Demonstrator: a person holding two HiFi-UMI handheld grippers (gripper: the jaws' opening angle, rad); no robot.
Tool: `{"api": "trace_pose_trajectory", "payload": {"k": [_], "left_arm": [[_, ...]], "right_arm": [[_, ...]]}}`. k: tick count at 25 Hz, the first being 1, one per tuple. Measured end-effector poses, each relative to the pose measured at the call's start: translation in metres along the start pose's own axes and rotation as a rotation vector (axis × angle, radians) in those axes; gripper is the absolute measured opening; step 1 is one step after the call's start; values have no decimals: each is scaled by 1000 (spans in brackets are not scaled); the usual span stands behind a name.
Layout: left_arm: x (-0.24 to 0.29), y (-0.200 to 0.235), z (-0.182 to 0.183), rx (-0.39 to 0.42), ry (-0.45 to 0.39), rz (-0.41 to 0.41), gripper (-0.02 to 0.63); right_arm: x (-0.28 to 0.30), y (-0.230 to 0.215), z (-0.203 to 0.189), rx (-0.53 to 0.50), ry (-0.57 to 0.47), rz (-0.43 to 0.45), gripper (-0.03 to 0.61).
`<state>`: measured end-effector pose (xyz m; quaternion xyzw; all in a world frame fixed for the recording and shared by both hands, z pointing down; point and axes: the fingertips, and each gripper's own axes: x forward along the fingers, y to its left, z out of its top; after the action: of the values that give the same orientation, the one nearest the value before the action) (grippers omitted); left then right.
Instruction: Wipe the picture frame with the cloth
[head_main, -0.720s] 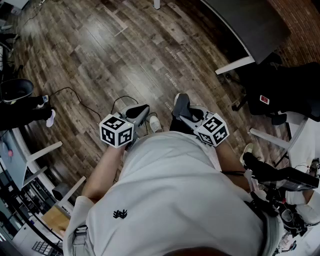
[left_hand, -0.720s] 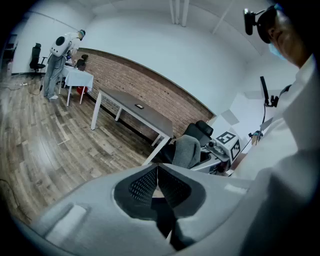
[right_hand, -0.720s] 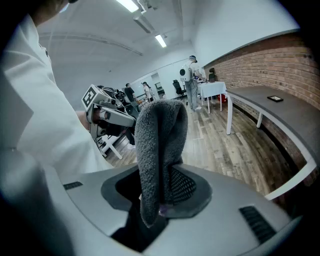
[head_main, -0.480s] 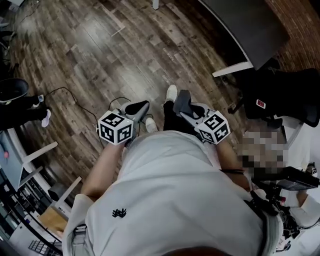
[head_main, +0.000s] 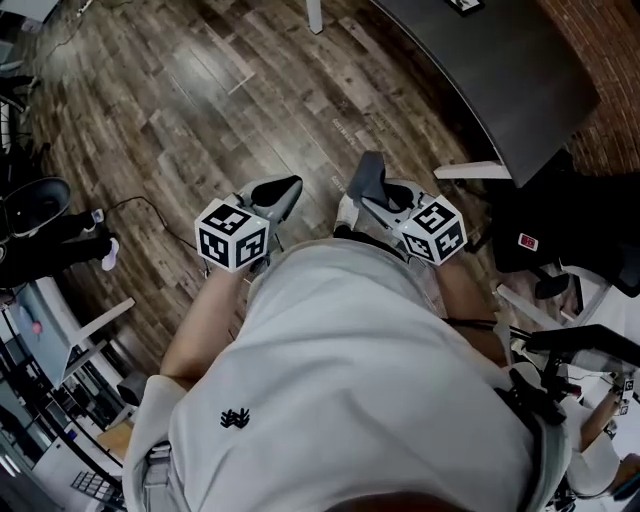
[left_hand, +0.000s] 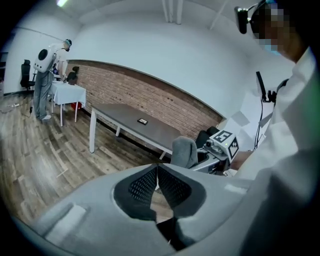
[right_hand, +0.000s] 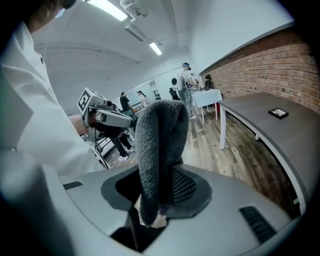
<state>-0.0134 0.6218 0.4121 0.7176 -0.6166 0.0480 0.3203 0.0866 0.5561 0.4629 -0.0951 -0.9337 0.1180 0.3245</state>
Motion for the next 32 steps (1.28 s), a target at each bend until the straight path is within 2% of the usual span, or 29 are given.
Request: {"api": "trace_pose_trajectory", "payload": {"k": [4,11,14,17,21,24,26,32], "left_arm": [[59,41,61,-9,-15,15,15],[151,114,127,11,41,-30,15],[203,159,164,21,78,-97,17],[260,196,217,44,129,-183,17],[331,218,284,143,171,-292,17],[395,218,314,223,210,-357,18],[438,216,325,233,231,-373,28],[538,236,358,231,245,-308,97]], "right_arm": [[-1,-86,30,34,11,-22,140],[30,-203,67,121,4,-93,140],[43,-257,95,182,-13,-161,140],[47,-313,129,274,-45,-249,140],[36,-379,169,352,-106,-381,140],[16,-415,170,418,-158,-483,140],[1,-431,161,468,-170,-530,140],[-18,-462,161,525,-202,-589,141]]}}
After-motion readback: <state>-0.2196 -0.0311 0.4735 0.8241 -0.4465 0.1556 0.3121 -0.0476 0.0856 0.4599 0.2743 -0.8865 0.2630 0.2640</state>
